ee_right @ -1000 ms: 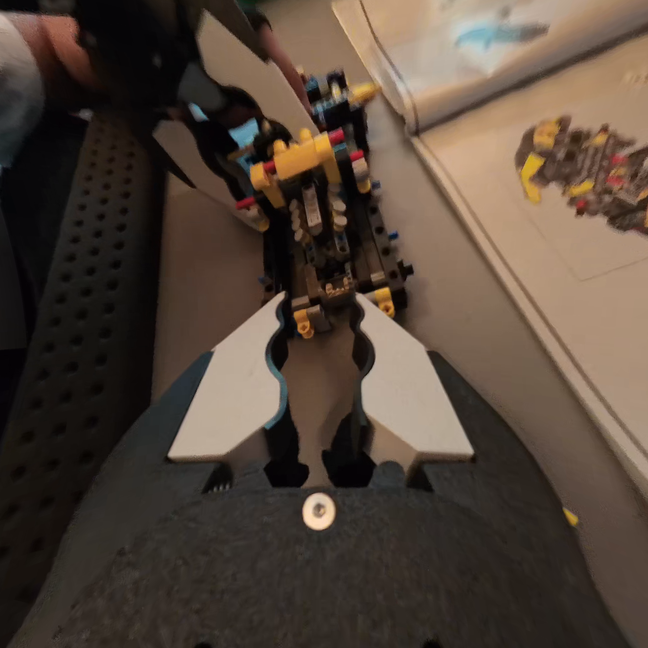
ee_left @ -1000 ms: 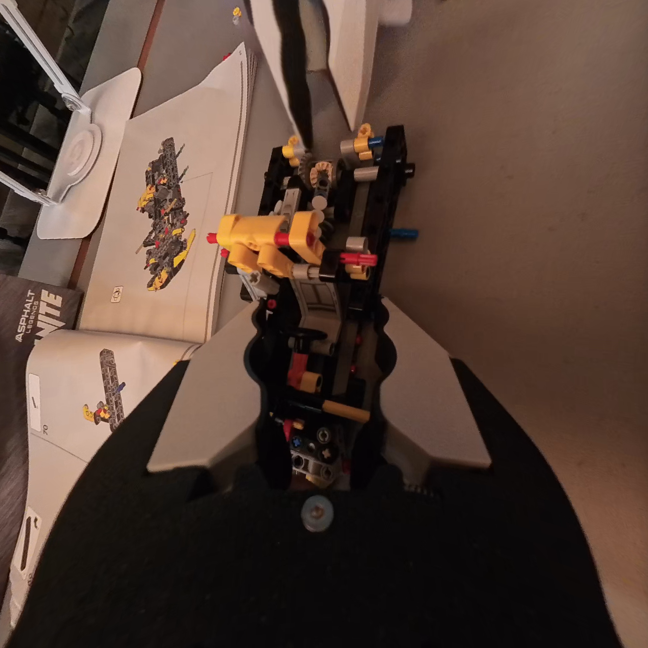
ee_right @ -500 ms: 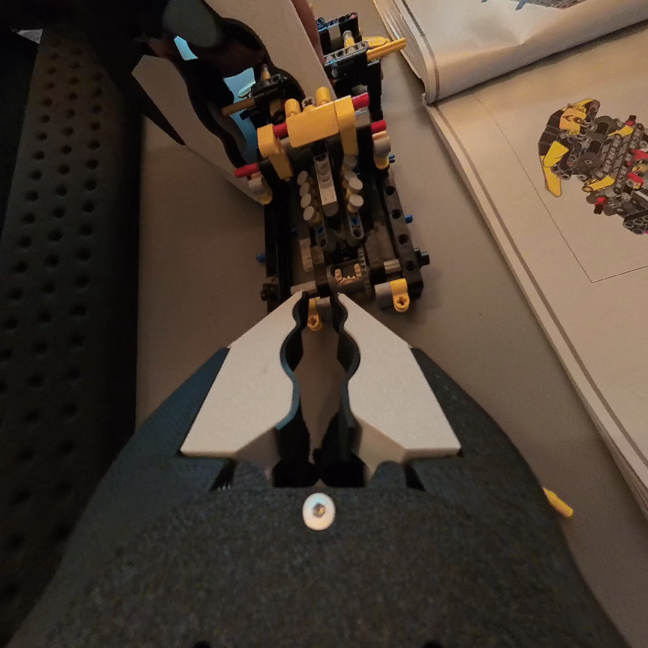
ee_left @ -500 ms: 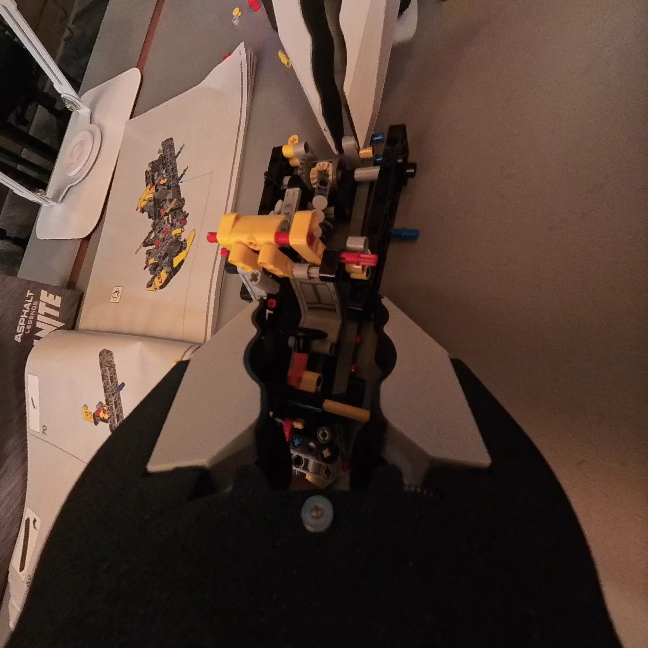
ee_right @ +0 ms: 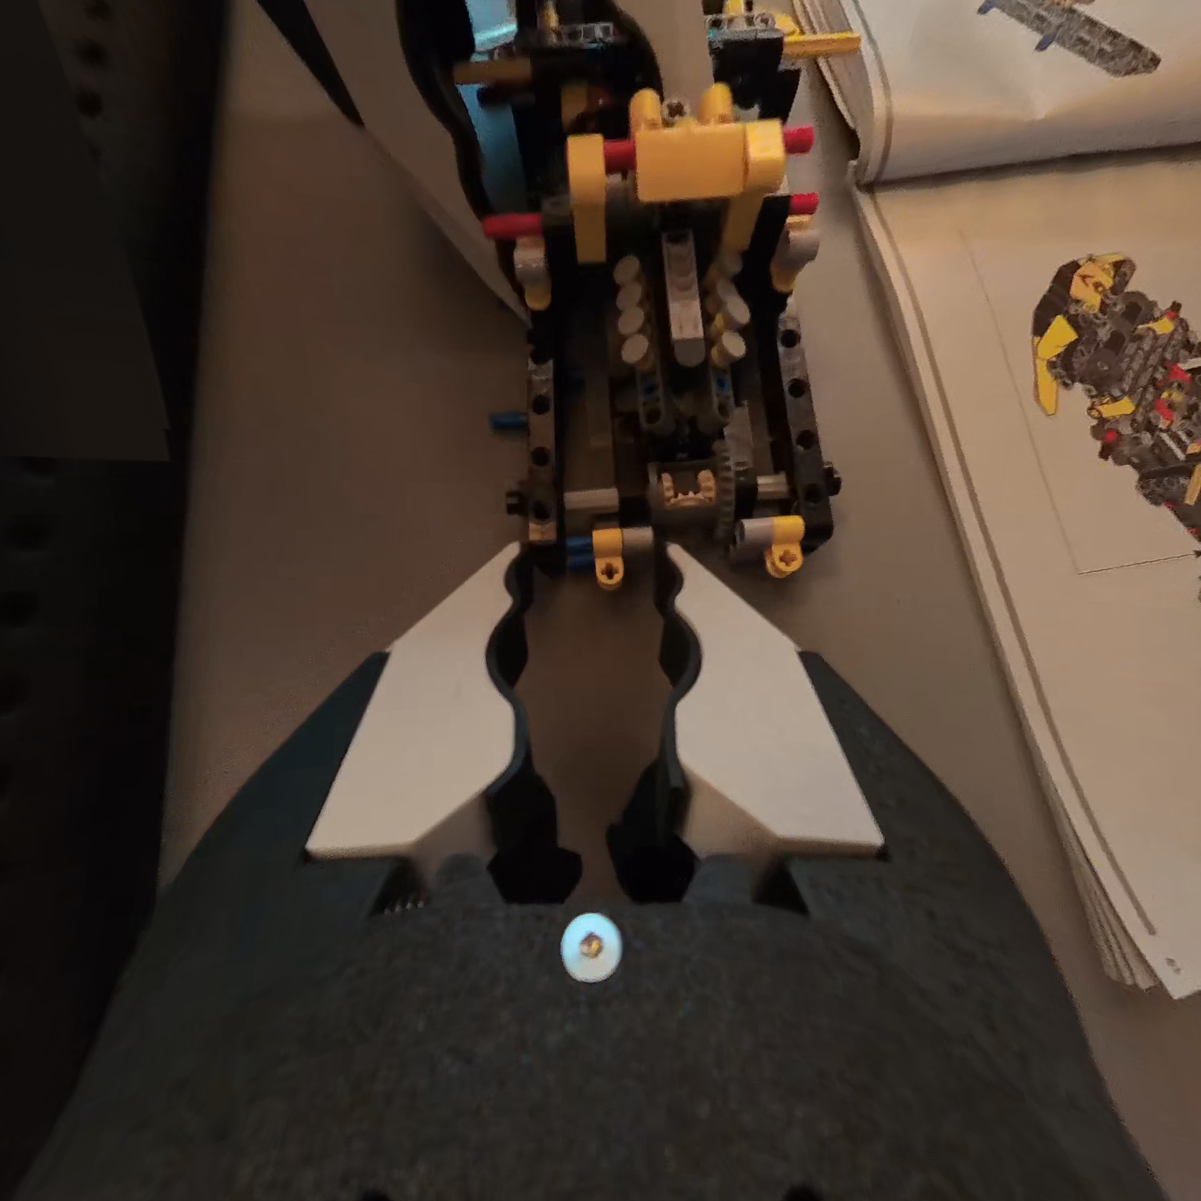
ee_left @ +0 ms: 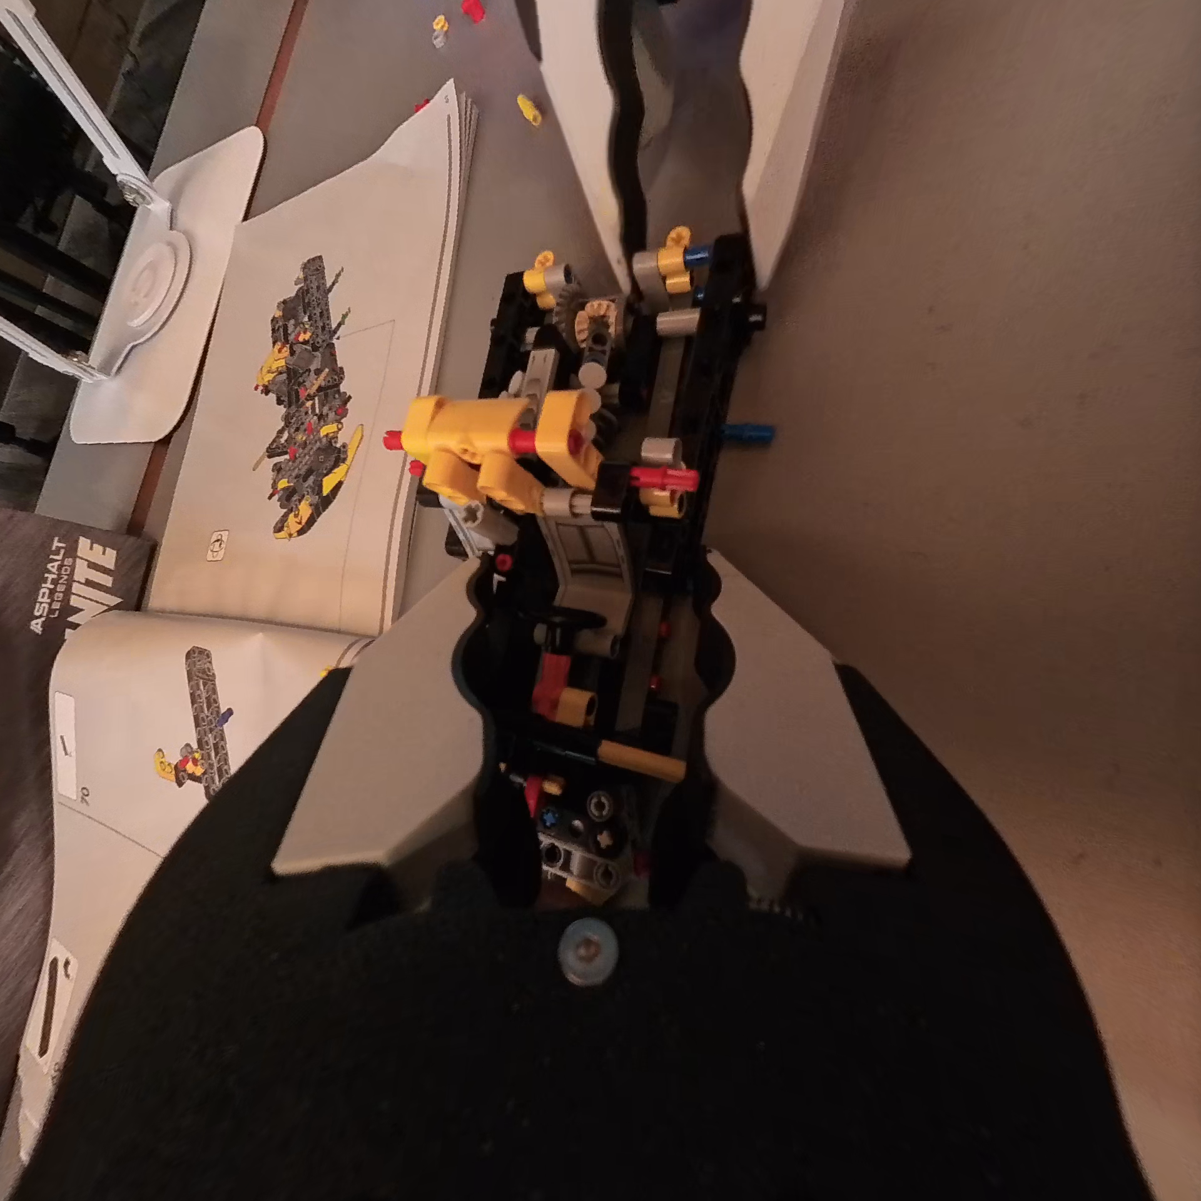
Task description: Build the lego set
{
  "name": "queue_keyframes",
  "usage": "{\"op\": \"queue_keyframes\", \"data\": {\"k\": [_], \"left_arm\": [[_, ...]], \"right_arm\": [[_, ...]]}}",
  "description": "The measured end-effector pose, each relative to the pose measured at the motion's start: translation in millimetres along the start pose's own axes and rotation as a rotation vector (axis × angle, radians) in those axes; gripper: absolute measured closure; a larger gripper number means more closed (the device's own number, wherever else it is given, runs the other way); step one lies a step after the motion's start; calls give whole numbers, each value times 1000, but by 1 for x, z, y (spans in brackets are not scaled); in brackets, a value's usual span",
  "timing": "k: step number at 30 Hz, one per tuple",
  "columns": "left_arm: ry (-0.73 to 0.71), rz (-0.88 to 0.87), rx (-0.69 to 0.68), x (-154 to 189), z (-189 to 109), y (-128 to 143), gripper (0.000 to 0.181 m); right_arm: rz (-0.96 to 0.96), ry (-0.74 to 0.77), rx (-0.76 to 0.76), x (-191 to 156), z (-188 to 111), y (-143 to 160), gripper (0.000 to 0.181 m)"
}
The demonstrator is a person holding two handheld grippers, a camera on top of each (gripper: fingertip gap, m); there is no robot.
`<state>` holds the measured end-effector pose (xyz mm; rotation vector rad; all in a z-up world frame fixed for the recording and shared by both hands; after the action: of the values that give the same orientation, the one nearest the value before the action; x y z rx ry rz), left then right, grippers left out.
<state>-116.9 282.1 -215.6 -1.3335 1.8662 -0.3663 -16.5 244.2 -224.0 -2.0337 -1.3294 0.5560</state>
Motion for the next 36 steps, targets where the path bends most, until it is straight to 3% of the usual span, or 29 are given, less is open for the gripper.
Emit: {"op": "queue_keyframes", "data": {"k": [9, 28, 32, 36], "left_arm": [[-22, 8, -2, -1, 0, -1, 119], [-18, 27, -19, -14, -12, 7, 116], [113, -31, -14, -13, -19, 20, 113], [281, -189, 91, -11, -25, 14, 112]], "right_arm": [[-95, 60, 1, 3, 1, 1, 149], [24, 58, 43, 10, 9, -1, 149], [27, 71, 37, 12, 8, 0, 150], [19, 97, 36, 14, 5, 1, 145]]}}
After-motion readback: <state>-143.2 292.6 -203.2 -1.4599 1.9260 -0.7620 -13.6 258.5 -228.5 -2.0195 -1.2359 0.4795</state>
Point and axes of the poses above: each gripper's, where its closed fingertips meet, z out along the fingers, y out of its underside, x = y × z across the jaws, the point moved 2 cm from there along -z, back along the fingers, and after that the axes turned 1 degree about z, right-handed, at the moved point
